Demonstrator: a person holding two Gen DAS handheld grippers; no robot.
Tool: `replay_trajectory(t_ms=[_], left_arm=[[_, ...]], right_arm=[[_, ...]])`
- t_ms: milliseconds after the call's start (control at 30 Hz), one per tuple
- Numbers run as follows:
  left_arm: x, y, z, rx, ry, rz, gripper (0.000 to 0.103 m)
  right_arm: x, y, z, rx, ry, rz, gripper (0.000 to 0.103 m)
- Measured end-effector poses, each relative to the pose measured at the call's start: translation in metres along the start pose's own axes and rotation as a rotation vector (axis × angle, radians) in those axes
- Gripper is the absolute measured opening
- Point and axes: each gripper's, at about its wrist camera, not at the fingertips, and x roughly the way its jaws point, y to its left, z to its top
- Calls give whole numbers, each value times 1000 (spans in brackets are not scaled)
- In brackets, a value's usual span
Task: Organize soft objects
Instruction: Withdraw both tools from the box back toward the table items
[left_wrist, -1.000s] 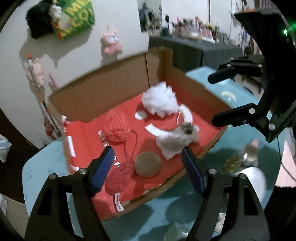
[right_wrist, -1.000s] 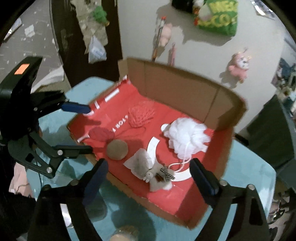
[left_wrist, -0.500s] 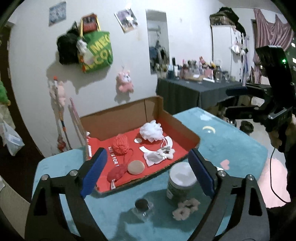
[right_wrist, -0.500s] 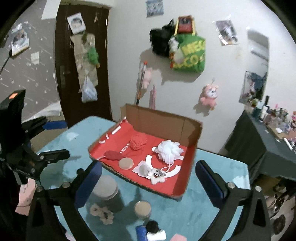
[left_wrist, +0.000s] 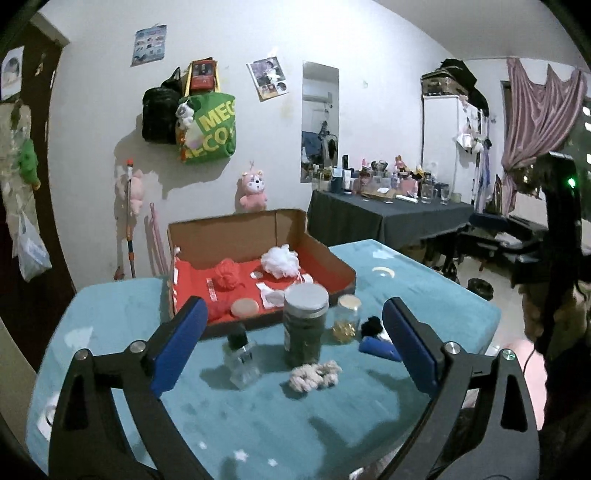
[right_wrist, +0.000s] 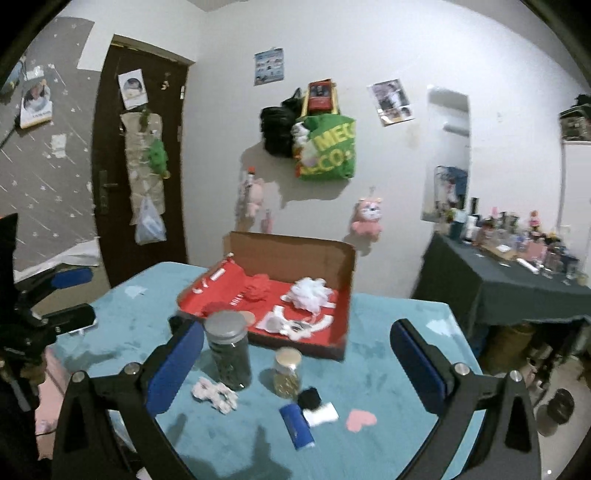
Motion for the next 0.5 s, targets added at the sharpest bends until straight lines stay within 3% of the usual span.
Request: replay_trajectory(t_ms=[167,500], left_arm=[[6,-6,-35,-48,4,31,97],[47,-11,-92,-112,68,101,97]], right_arm=[[-1,11,-41,9,-32,-100,103],[30,21,-100,57,-1,-170,103]])
